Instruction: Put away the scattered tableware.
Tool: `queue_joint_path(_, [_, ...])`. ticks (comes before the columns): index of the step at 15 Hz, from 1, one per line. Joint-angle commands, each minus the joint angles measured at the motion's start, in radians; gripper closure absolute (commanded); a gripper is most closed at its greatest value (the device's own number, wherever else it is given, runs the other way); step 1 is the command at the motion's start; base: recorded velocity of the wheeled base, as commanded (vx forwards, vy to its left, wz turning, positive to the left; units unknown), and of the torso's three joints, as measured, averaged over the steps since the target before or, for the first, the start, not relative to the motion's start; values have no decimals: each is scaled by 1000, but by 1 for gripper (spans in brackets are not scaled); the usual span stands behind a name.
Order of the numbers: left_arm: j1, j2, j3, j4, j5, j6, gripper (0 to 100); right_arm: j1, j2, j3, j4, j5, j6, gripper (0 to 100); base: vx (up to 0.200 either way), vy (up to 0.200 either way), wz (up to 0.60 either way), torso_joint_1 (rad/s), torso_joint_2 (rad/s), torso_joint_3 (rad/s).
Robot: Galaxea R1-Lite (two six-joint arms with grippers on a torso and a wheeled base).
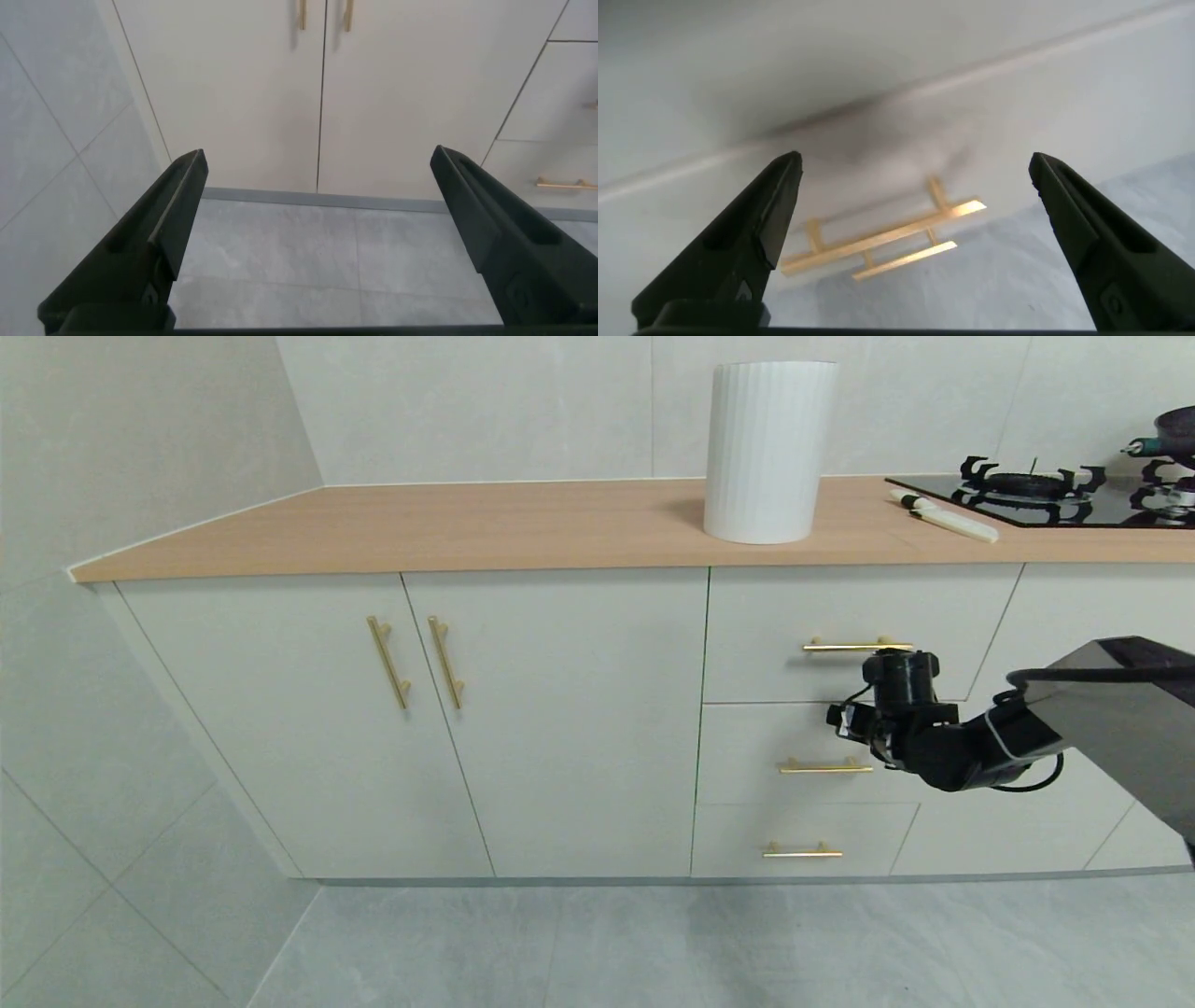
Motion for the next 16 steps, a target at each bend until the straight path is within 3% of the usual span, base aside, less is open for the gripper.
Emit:
queue_joint_path(1, [1,0,0,0,1,0,0,2,-408,332,-50,-5,-3,0,0,0,0,0,0,0])
queue_joint_path(3, [-1,0,0,0,0,0,0,5,-675,544,-107,-65,-35,0,0,0,0,0,0,0])
queue_joint_path(5, [-1,0,0,0,0,0,0,7,-993,726,-116,-96,-168,0,0,0,0,0,0,0])
queue_joint_path(7, [1,0,0,0,1,0,0,4,-1281,827,-92,-94,-300,0,0,0,0,0,0,0])
queue_joint_path(10, [1,0,0,0,1,0,0,-18,-1585,878,56,-108,-463,0,0,0,0,0,0,0])
queue_joint_path(12, [-1,0,0,0,0,0,0,-47,-1815,838,256,-192,-542,0,0,0,0,0,0,0])
queue_joint_path(16, [-1,0,0,0,1,0,0,-76,-2108,807,576,-191,-547,0,0,0,0,0,0,0])
